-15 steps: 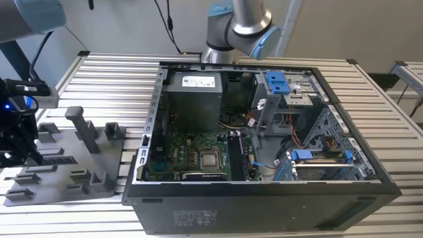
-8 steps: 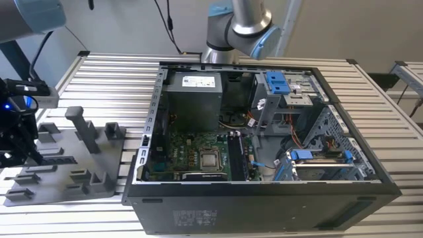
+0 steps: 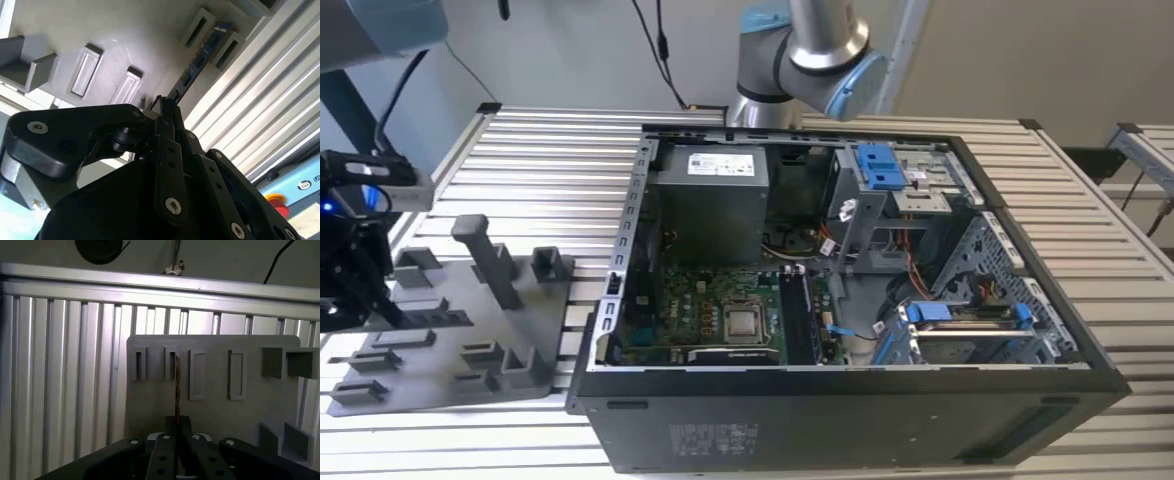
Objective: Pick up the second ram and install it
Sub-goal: 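Pick up the second ram and move it above second insertion slot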
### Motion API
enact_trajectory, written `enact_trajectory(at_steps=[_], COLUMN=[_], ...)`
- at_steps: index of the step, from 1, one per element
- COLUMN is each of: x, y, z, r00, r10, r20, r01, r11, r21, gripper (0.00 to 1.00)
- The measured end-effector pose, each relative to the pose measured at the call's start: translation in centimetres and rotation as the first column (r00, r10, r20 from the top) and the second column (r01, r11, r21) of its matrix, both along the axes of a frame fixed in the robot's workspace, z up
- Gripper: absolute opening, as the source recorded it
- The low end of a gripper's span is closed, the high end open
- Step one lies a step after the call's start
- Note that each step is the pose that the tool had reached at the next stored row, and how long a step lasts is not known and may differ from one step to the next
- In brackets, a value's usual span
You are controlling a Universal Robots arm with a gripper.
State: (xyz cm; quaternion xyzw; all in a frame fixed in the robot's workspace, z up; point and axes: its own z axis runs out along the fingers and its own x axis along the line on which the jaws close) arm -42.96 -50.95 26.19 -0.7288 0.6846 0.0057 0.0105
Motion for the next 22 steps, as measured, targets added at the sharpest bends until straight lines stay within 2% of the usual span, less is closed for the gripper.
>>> enact_trajectory(at_steps=[8, 15, 22], x=[0.01, 0.01, 0.01], y=[0.0, -0.01, 0.0], z=[1.48, 1.55, 2.24], r00=[1.0, 1.0, 1.0], r10=[0.0, 0.0, 0.0], r20=[0.0, 0.0001, 0.0001], r01=[0.0, 0.0, 0.0], r11=[1.0, 1.0, 1.0], r21=[0.0, 0.0001, 0.0001], gripper=[0.14, 0.14, 0.14])
